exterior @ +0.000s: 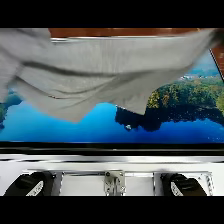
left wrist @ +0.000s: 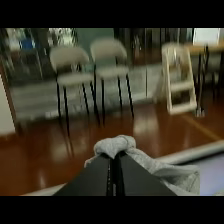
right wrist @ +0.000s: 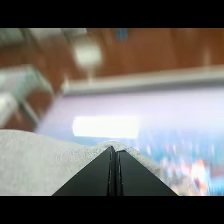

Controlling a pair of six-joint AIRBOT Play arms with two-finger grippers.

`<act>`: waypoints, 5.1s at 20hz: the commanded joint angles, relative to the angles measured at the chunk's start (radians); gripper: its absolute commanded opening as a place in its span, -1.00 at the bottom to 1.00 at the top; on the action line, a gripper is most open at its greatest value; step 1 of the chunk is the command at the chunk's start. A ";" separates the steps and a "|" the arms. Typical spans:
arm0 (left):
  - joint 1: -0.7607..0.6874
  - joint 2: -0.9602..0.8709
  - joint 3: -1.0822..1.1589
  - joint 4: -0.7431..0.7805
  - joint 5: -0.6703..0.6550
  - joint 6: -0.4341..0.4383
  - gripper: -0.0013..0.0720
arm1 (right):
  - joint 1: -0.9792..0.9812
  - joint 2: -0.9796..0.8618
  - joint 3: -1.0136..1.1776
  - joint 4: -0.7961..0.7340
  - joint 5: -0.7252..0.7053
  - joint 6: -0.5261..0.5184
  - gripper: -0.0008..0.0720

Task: Fold the shirts.

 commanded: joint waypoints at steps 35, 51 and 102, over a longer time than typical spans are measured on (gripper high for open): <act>0.083 -0.700 -0.600 0.086 -0.013 -0.392 1.00 | -0.008 -0.861 -0.190 -0.293 -0.082 0.096 0.69; 0.686 -0.548 -1.117 -0.521 -0.405 0.226 0.94 | -0.489 -0.504 -0.425 -0.074 0.494 -0.204 0.68; 0.480 -0.072 -0.022 -0.435 -0.281 0.119 -0.87 | -0.429 0.046 -0.314 0.374 -0.043 -0.501 -0.83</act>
